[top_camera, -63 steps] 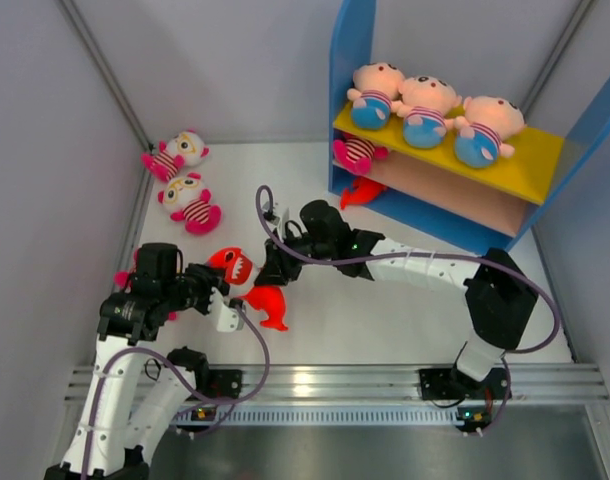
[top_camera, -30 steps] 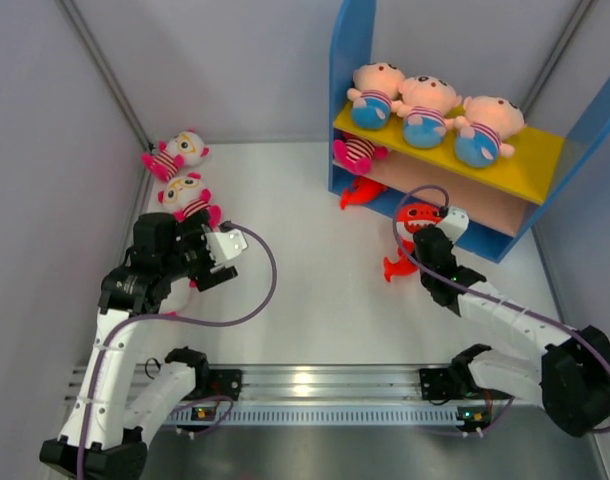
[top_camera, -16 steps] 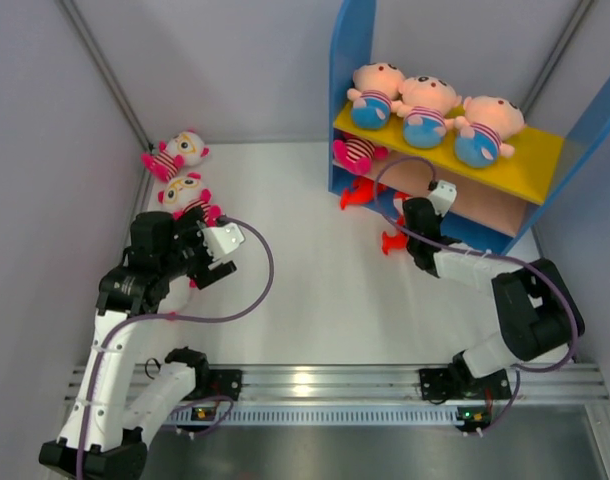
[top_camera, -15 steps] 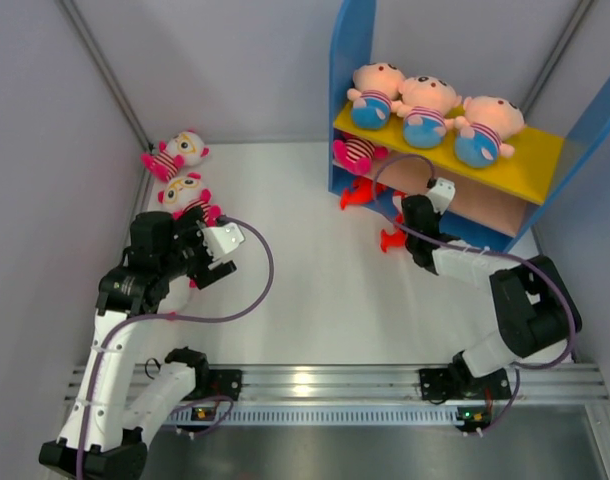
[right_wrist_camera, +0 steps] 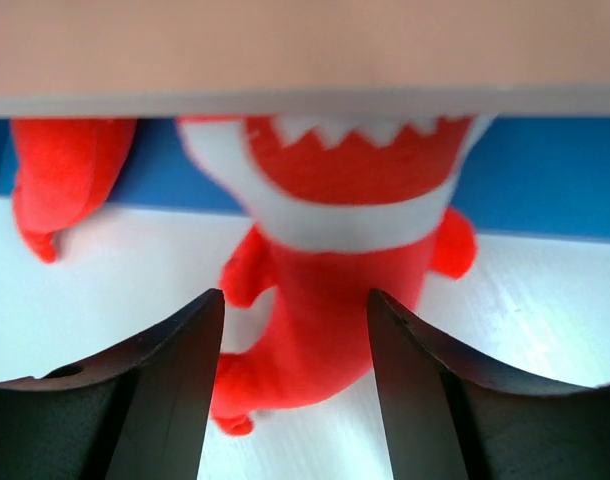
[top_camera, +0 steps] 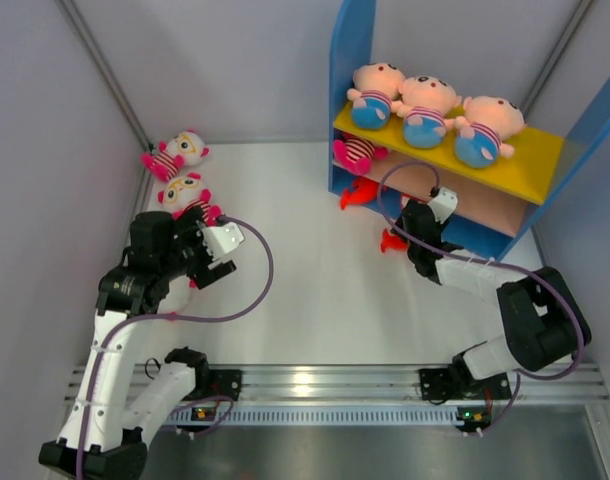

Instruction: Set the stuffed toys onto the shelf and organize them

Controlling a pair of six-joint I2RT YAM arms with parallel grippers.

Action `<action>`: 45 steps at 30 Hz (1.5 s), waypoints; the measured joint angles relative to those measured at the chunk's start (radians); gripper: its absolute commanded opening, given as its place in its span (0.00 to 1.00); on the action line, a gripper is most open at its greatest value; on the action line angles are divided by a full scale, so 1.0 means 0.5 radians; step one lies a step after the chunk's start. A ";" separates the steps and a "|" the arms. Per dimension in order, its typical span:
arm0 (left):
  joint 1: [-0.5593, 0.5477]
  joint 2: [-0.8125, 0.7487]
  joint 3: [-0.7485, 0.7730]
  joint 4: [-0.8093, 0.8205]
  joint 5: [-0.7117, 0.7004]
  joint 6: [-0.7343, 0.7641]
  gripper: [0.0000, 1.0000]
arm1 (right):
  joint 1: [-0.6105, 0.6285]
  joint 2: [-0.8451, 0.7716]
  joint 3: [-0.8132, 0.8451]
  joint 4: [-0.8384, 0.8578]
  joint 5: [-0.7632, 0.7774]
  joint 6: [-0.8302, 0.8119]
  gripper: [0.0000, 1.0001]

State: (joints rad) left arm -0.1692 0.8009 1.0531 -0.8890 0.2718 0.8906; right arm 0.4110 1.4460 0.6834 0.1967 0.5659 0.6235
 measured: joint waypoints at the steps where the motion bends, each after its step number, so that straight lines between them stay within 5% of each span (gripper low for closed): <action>1: 0.000 0.000 0.000 0.000 0.001 -0.002 0.99 | 0.025 -0.008 -0.020 0.009 -0.014 0.032 0.60; 21: 0.000 -0.026 0.000 -0.001 0.002 -0.006 0.99 | 0.238 0.085 -0.061 -0.175 0.139 0.582 0.67; 38: 0.000 -0.026 0.000 0.000 0.022 -0.005 0.99 | 0.265 -0.275 -0.039 -0.356 0.262 0.370 0.69; 45: 0.000 -0.027 0.000 0.000 0.024 -0.005 0.99 | 0.264 -0.165 -0.125 -0.349 0.212 0.473 0.70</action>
State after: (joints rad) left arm -0.1692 0.7872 1.0531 -0.8890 0.2836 0.8883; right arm 0.5430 1.3636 0.6209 0.0223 0.6720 0.8600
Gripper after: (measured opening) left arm 0.987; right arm 0.695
